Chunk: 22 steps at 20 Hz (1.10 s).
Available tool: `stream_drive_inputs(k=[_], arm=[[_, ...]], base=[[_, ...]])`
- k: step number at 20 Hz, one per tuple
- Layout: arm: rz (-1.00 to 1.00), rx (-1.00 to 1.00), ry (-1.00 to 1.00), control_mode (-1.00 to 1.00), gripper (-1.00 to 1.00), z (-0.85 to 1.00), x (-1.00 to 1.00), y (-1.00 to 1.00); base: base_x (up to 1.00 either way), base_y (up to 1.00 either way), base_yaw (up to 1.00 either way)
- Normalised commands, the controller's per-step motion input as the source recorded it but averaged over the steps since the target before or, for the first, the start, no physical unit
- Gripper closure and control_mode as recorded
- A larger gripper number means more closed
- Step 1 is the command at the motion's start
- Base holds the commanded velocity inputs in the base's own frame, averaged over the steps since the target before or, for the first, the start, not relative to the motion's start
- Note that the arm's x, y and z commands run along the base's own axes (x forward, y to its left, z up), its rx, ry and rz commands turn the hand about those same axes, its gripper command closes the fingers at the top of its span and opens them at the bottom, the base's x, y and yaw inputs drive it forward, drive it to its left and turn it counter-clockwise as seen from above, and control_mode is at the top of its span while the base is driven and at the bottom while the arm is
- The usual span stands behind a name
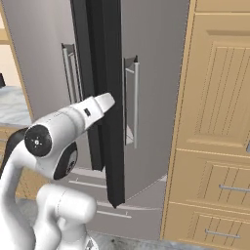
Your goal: There is a bowl on the dining counter. Grab a lemon wedge from the fridge and place it in the bowl. Then get the liquor bottle and glass cup from the cabinet and place them next to the bowl.
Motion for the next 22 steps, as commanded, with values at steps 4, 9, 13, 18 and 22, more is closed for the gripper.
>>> stream_drive_inputs(k=[4,9,13,18,22], arm=[[0.0,-0.29,0.04,-1.0,-1.0,0.2,0.08,0.95],[0.0,-0.25,0.02,-1.0,-1.0,0.06,0.31,0.79],[-0.09,-0.19,0.06,-1.0,-1.0,0.0,0.63,0.44],[-0.17,-0.16,0.11,-1.0,-1.0,0.0,0.83,0.18],[-0.19,-0.12,0.09,-1.0,-1.0,0.0,0.76,0.01]], base=[[0.0,0.0,0.0],[0.0,0.0,0.0],[0.0,0.0,0.0],[0.0,0.0,0.0],[0.0,0.0,0.0]])
